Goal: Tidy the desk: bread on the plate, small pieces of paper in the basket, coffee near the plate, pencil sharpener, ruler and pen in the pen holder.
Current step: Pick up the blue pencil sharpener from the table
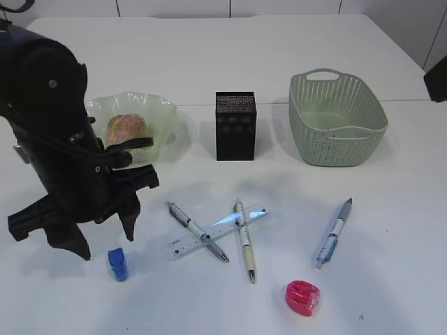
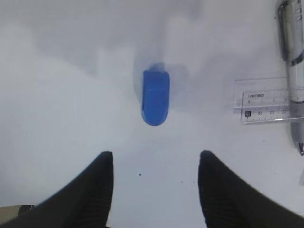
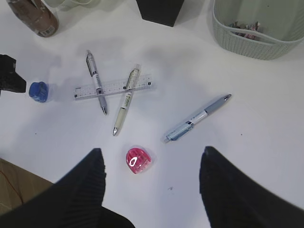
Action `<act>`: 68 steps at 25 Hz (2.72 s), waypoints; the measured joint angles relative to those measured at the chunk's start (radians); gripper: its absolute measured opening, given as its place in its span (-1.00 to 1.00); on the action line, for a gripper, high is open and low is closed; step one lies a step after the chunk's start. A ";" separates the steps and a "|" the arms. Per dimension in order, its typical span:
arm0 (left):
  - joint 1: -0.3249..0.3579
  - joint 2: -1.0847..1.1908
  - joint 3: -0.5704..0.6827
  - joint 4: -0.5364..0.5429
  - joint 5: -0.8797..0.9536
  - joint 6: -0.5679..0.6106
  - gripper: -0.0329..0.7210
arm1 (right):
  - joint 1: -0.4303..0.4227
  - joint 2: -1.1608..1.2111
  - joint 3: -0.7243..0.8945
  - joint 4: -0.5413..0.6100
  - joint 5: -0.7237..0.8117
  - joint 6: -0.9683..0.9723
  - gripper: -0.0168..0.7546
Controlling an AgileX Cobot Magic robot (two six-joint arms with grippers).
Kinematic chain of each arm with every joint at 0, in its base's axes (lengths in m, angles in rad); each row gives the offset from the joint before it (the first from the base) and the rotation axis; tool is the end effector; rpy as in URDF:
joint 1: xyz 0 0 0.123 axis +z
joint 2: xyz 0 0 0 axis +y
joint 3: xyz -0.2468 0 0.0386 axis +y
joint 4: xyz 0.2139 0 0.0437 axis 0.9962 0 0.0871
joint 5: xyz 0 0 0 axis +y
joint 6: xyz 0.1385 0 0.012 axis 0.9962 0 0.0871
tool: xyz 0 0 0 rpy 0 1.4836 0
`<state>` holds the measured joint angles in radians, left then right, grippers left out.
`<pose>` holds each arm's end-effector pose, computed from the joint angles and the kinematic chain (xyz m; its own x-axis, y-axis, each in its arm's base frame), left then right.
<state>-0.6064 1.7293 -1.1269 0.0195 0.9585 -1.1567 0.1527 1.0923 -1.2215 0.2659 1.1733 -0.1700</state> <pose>0.2408 -0.1643 0.1371 -0.8554 -0.5152 -0.0545 -0.5104 0.8560 -0.0818 0.1986 0.0647 0.3215 -0.7801 -0.1838 -0.5981 -0.3394 0.9273 0.1577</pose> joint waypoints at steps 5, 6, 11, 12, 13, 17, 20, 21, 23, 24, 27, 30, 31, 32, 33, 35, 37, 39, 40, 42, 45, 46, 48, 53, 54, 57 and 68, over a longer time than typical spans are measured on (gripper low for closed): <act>0.000 0.034 0.000 -0.002 -0.002 -0.006 0.15 | 0.000 0.000 0.000 0.001 0.000 0.000 0.32; 0.000 0.043 0.000 -0.006 -0.007 -0.006 0.15 | 0.000 0.000 0.000 0.001 0.000 0.000 0.32; 0.000 0.058 0.000 -0.011 -0.049 -0.008 0.15 | 0.000 0.000 0.000 0.001 0.002 0.000 0.32; 0.002 0.058 0.000 -0.011 -0.053 -0.008 0.15 | 0.000 0.000 0.000 0.001 0.002 0.000 0.32; 0.009 0.060 0.000 -0.011 -0.059 -0.008 0.15 | 0.000 0.000 0.000 0.002 0.004 0.000 0.32; 0.036 0.062 0.000 -0.011 -0.061 -0.008 0.15 | 0.000 0.000 0.000 0.014 0.005 0.000 0.32; 0.053 0.062 0.000 -0.011 -0.061 0.011 0.15 | 0.000 0.000 0.000 0.016 0.006 0.000 0.32; 0.053 0.062 0.000 -0.013 -0.061 0.015 0.15 | 0.000 0.000 0.000 0.016 0.006 0.000 0.32; 0.053 0.062 0.000 -0.019 -0.065 0.021 0.15 | 0.000 0.000 0.000 0.016 0.006 0.000 0.32; 0.053 0.065 0.000 -0.025 -0.072 0.024 0.15 | 0.000 0.000 0.000 0.018 0.006 0.000 0.32; 0.053 0.076 0.000 -0.027 -0.080 0.028 0.15 | 0.000 0.000 0.000 0.018 0.006 0.000 0.32; 0.053 0.091 0.000 -0.042 -0.082 0.041 0.15 | 0.000 0.000 0.000 0.020 0.006 0.000 0.32; 0.053 0.095 0.000 -0.047 -0.082 0.048 0.15 | 0.000 0.000 0.000 0.020 0.006 0.000 0.32; 0.053 0.102 0.000 -0.048 -0.083 0.049 0.15 | 0.000 0.000 0.000 0.020 0.006 0.000 0.32; 0.053 0.108 0.000 -0.051 -0.085 0.052 0.15 | 0.000 0.000 0.000 0.020 0.006 0.000 0.32; 0.053 0.117 0.000 -0.055 -0.085 0.060 0.15 | 0.000 0.000 0.000 0.020 0.006 0.000 0.32; 0.053 0.127 0.000 -0.063 -0.085 0.072 0.15 | 0.000 0.000 0.000 0.020 0.006 0.000 0.32; 0.053 0.136 0.000 -0.066 -0.087 0.078 0.13 | 0.000 0.000 0.000 0.020 0.006 0.000 0.32; 0.053 0.142 0.000 -0.068 -0.087 0.083 0.11 | 0.000 0.000 0.000 0.020 0.006 0.000 0.32; 0.053 0.144 0.000 -0.070 -0.092 0.088 0.05 | 0.000 0.000 0.000 0.020 0.006 0.000 0.32; 0.053 0.148 0.000 -0.070 -0.102 0.092 -0.04 | 0.000 0.000 0.000 0.020 0.006 0.000 0.32; 0.053 0.152 0.000 -0.070 -0.103 0.093 -0.05 | 0.000 0.000 0.000 0.020 0.006 0.000 0.32; 0.053 0.158 0.000 -0.070 -0.106 0.097 -0.06 | 0.000 0.000 0.000 0.020 0.006 0.000 0.32; 0.053 0.159 0.000 -0.066 -0.106 0.100 -0.07 | 0.000 0.000 0.000 0.020 0.006 0.000 0.32; 0.053 0.159 0.000 -0.060 -0.106 0.100 -0.07 | 0.000 0.000 0.000 0.020 0.006 0.000 0.32; 0.053 0.159 0.000 -0.046 -0.106 0.101 -0.07 | 0.000 0.000 0.000 0.020 0.006 0.000 0.32; 0.053 0.185 0.000 -0.034 -0.111 0.104 -0.07 | 0.000 0.000 0.000 0.020 0.006 -0.002 0.32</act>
<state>-0.5536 1.9143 -1.1273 -0.0148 0.8470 -1.0531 0.1527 1.0923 -1.2215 0.2863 1.1792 -0.1718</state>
